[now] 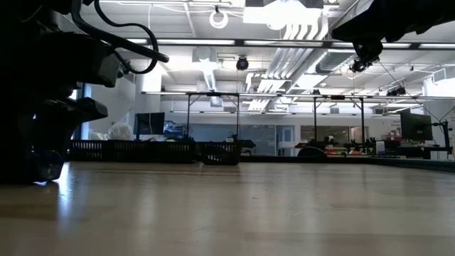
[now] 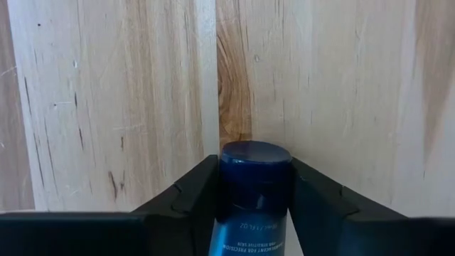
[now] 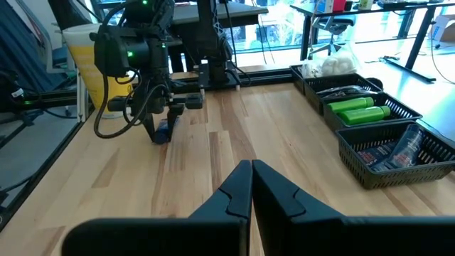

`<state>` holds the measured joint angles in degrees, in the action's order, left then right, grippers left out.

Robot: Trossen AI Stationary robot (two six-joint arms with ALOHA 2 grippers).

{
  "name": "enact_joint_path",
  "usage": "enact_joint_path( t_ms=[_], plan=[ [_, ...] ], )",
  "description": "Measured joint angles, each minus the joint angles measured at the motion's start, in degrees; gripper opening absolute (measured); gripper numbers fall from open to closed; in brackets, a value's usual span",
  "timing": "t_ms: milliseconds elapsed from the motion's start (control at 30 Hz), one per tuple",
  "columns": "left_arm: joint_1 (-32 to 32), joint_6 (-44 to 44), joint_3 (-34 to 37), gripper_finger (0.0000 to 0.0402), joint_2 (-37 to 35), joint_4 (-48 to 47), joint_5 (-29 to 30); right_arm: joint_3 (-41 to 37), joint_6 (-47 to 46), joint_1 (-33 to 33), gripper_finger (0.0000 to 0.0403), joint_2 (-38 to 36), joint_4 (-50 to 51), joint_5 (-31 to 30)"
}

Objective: Pick & Place Travel size toiletries
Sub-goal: Put the shave cream into the right black bin

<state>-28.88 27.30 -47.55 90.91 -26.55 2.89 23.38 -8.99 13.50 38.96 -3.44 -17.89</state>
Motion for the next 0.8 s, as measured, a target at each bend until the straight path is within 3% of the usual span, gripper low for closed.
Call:
enact_joint_path(
  t_ms=[800],
  plan=[
    [0.0, 0.01, -0.06, 0.0137, 0.0, -0.15, 0.03, 0.0, 0.0, 0.01, 0.0005, 0.0, 0.02, 0.0]
  ],
)
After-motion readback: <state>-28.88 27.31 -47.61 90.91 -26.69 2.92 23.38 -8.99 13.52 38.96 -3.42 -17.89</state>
